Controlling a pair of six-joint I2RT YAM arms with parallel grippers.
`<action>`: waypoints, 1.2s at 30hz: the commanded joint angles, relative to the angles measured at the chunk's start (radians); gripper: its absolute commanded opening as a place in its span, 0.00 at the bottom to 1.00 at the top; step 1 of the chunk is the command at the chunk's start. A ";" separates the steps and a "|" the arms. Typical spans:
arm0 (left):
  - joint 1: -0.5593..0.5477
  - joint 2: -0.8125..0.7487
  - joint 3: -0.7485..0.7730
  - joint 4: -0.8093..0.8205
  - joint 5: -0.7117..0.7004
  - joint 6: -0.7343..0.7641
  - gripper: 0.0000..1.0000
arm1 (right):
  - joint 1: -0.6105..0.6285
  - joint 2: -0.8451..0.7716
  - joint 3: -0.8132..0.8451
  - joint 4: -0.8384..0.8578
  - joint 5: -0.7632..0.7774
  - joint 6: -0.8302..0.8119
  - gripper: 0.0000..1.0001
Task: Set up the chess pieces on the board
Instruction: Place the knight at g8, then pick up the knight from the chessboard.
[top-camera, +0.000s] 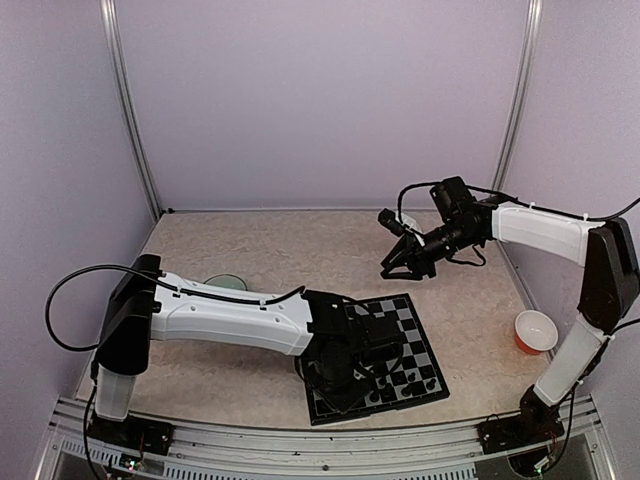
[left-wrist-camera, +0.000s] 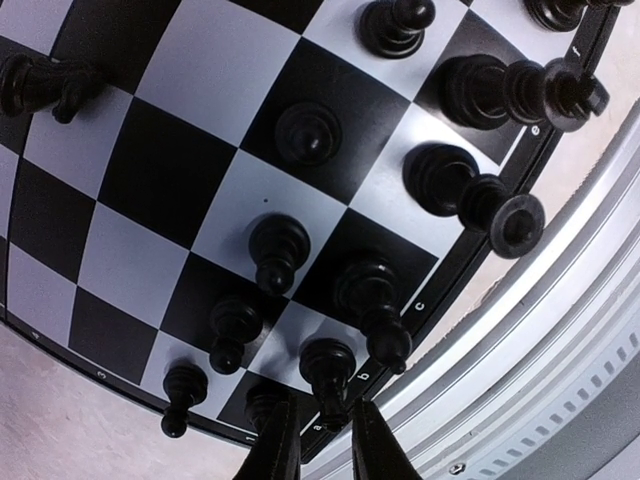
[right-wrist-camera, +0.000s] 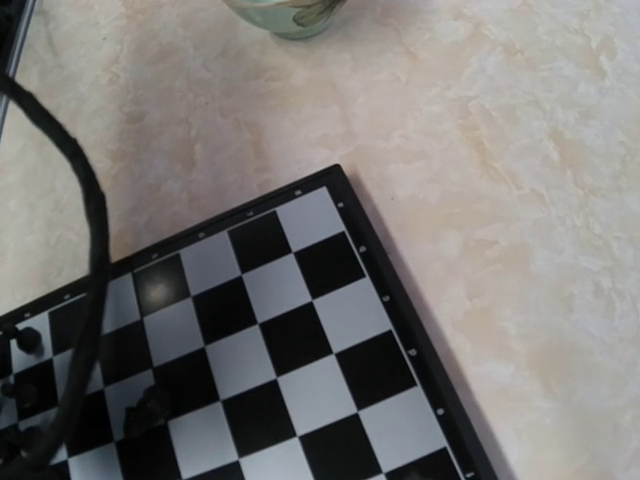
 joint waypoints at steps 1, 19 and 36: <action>-0.007 -0.012 0.053 -0.027 -0.014 -0.001 0.21 | 0.003 0.010 -0.004 -0.026 -0.031 -0.005 0.35; 0.216 -0.234 -0.104 0.306 -0.090 0.145 0.36 | 0.001 -0.223 -0.181 0.071 0.099 -0.008 0.34; 0.309 -0.047 -0.135 0.483 0.116 0.195 0.34 | -0.005 -0.263 -0.292 0.149 0.147 -0.031 0.37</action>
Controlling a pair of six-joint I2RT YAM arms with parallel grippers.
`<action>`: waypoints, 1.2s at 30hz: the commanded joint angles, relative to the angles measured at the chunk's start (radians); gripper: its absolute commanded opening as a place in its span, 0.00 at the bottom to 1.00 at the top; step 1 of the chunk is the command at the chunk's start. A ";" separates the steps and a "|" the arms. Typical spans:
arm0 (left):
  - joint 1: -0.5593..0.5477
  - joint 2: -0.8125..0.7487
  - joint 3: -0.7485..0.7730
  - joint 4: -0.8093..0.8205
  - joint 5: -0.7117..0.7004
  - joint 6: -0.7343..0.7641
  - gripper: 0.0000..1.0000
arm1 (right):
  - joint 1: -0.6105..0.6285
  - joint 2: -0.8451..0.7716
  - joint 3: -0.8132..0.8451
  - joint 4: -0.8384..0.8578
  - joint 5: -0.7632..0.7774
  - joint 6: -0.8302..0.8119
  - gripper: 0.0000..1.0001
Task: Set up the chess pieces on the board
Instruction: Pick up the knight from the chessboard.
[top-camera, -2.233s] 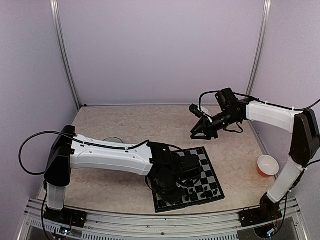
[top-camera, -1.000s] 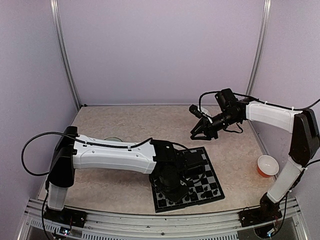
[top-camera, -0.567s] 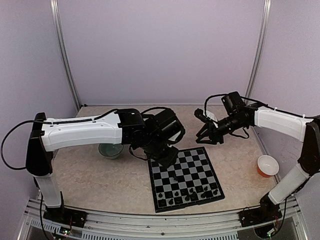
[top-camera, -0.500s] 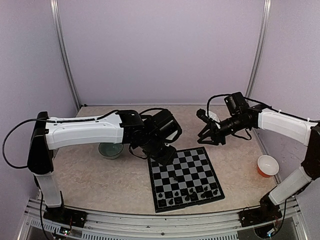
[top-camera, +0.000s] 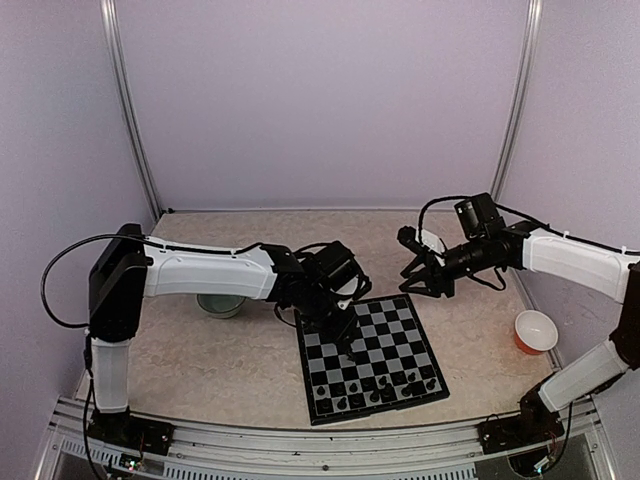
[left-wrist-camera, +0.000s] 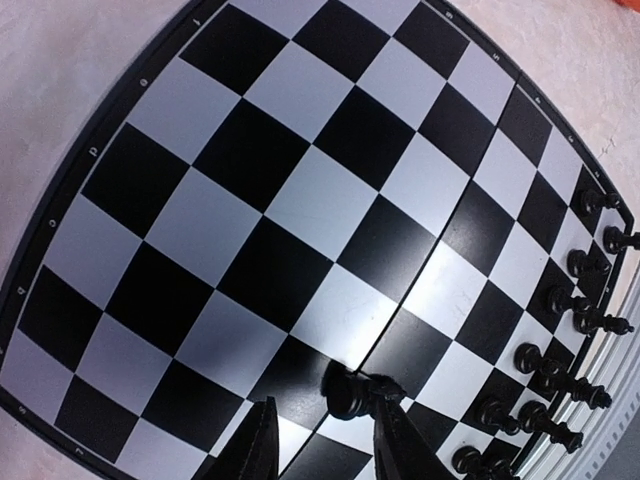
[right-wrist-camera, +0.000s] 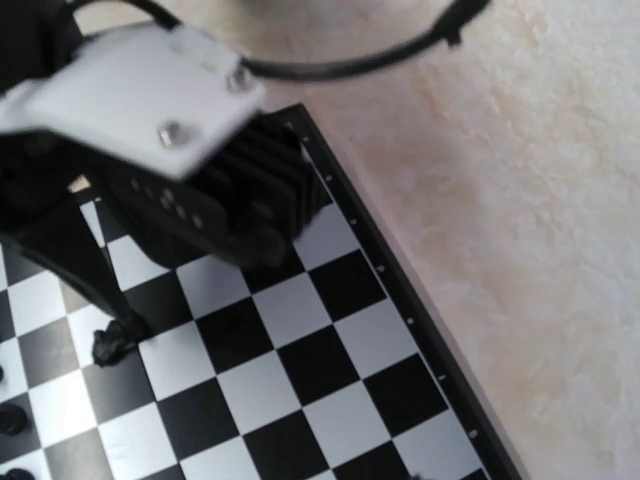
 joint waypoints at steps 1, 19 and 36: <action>0.007 0.059 0.034 0.028 0.031 0.009 0.34 | -0.004 0.007 -0.011 0.016 0.001 -0.017 0.37; 0.006 0.056 -0.028 0.055 0.023 -0.063 0.29 | -0.004 0.015 -0.017 0.009 -0.012 -0.027 0.37; -0.047 -0.107 -0.223 0.145 0.005 -0.230 0.30 | -0.005 0.030 -0.014 -0.002 -0.027 -0.037 0.37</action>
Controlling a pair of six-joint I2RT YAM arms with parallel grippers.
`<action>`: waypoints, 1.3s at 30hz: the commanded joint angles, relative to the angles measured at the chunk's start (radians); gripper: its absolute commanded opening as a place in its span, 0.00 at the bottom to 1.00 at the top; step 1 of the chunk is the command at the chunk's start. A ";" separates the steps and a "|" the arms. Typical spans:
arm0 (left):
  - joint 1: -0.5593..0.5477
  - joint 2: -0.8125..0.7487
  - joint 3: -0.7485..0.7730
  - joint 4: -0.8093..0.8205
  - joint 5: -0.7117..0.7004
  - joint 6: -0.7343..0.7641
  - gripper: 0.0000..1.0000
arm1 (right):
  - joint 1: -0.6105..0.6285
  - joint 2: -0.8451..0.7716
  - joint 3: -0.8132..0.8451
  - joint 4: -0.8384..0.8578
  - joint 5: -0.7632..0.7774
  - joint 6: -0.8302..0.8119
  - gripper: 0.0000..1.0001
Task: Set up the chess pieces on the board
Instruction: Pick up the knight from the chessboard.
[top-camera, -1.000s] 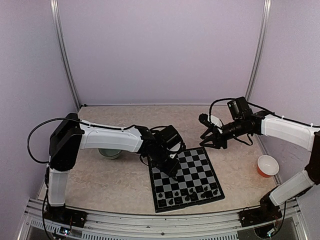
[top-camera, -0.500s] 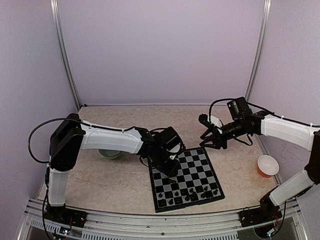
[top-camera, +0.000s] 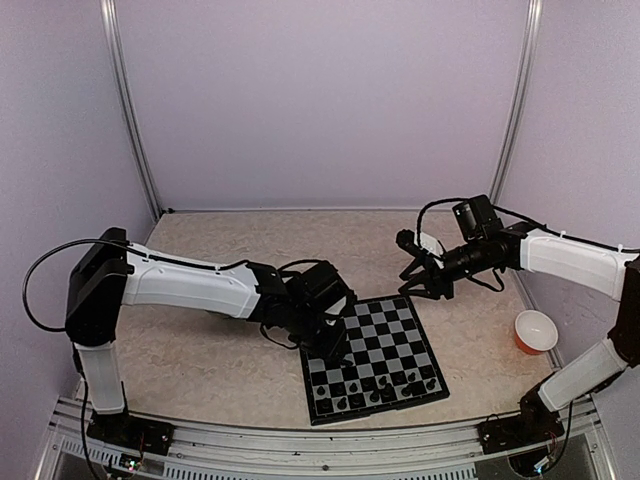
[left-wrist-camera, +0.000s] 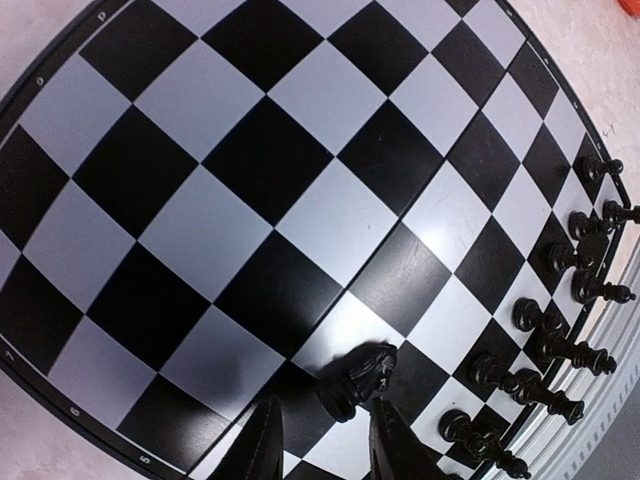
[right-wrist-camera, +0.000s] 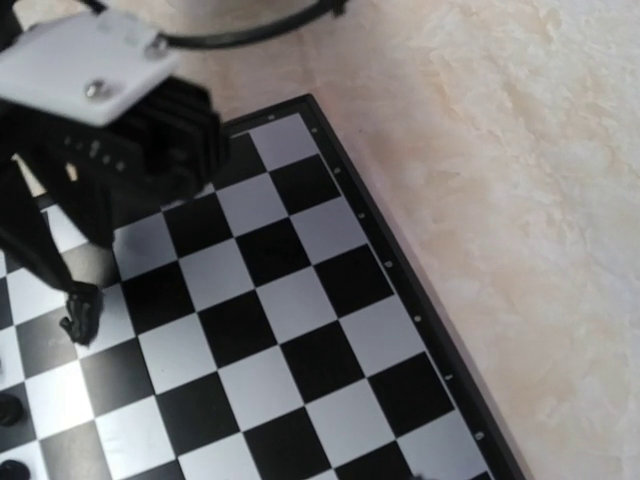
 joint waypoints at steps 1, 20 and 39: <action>-0.007 0.000 -0.018 0.037 0.023 -0.050 0.28 | -0.004 0.010 -0.010 -0.003 -0.021 -0.006 0.37; 0.000 0.061 -0.032 0.058 0.084 -0.091 0.19 | -0.005 0.020 -0.008 -0.009 -0.033 -0.012 0.38; 0.051 -0.034 -0.283 0.424 0.130 -0.186 0.05 | -0.004 0.117 0.063 -0.050 -0.189 0.145 0.37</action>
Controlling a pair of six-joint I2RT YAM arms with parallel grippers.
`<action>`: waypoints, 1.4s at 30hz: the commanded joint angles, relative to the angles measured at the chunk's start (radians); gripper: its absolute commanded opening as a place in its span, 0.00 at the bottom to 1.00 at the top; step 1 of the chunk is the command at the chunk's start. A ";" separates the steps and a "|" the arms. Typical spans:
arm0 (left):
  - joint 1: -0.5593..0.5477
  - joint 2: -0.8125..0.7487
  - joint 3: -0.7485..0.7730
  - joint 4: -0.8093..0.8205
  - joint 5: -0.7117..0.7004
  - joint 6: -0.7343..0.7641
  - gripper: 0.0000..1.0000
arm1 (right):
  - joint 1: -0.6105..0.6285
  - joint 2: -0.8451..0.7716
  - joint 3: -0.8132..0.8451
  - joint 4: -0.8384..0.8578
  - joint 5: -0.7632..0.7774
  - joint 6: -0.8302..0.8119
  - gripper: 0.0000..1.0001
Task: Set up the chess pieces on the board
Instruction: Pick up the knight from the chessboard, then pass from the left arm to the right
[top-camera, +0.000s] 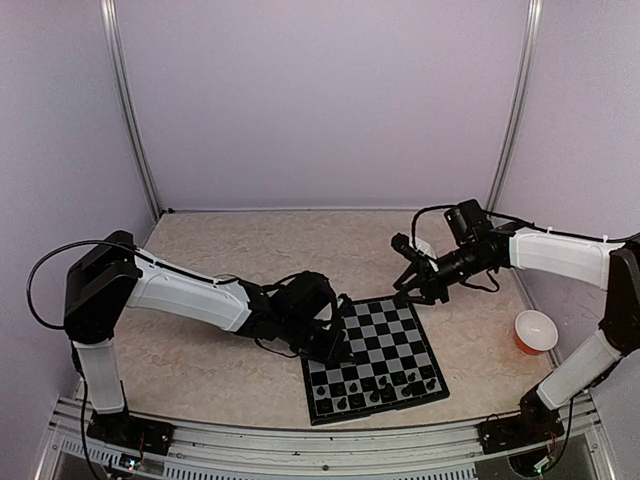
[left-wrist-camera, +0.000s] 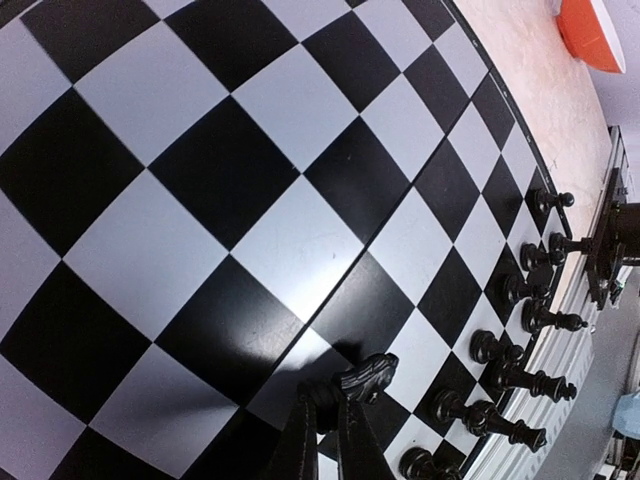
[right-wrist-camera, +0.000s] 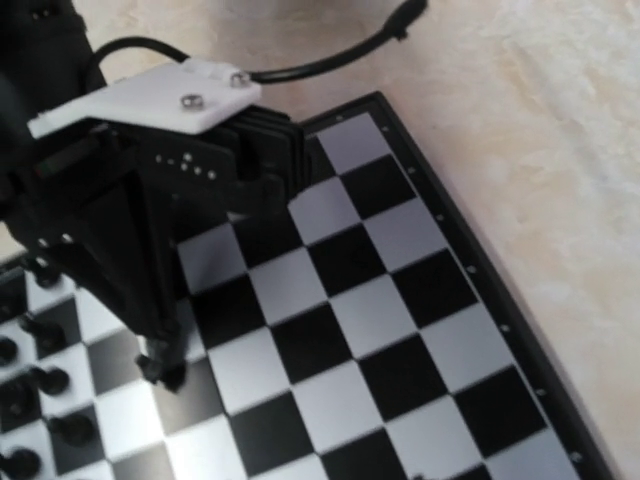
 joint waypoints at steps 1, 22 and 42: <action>0.021 -0.039 -0.108 0.113 -0.027 -0.075 0.05 | -0.004 0.057 0.051 -0.025 -0.093 0.124 0.37; 0.029 0.085 -0.043 0.426 -0.065 -0.248 0.06 | 0.039 0.424 0.131 -0.106 -0.336 0.354 0.43; 0.024 0.128 -0.049 0.553 -0.080 -0.337 0.06 | 0.060 0.488 0.140 -0.057 -0.285 0.432 0.28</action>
